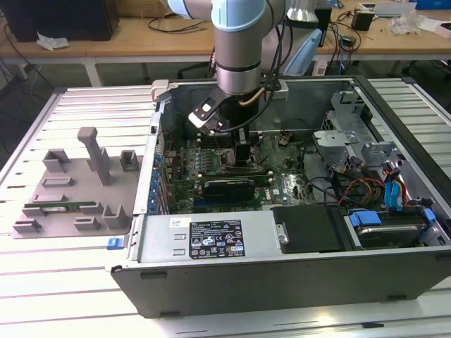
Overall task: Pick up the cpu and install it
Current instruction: 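Place the cpu into insertion slot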
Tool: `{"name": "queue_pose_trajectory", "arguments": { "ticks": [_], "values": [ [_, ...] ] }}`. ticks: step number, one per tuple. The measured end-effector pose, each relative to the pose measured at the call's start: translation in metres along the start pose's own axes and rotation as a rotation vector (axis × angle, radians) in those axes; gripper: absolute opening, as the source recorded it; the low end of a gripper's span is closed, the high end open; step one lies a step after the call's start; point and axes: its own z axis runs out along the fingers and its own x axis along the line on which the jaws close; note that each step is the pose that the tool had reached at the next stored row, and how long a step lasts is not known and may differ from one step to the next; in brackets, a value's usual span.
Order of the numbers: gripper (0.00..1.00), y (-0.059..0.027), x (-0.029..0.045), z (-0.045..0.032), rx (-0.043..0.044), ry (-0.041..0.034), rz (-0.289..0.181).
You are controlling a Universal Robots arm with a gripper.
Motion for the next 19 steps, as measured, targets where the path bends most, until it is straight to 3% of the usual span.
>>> {"name": "queue_pose_trajectory", "arguments": {
  "ticks": [5,19],
  "values": [
    [0.54,-0.0003,0.0031,0.0018,0.0003,-0.0011,0.023],
    [0.54,-0.0006,0.0056,0.0085,0.0004,-0.0012,0.023]
  ]
}}
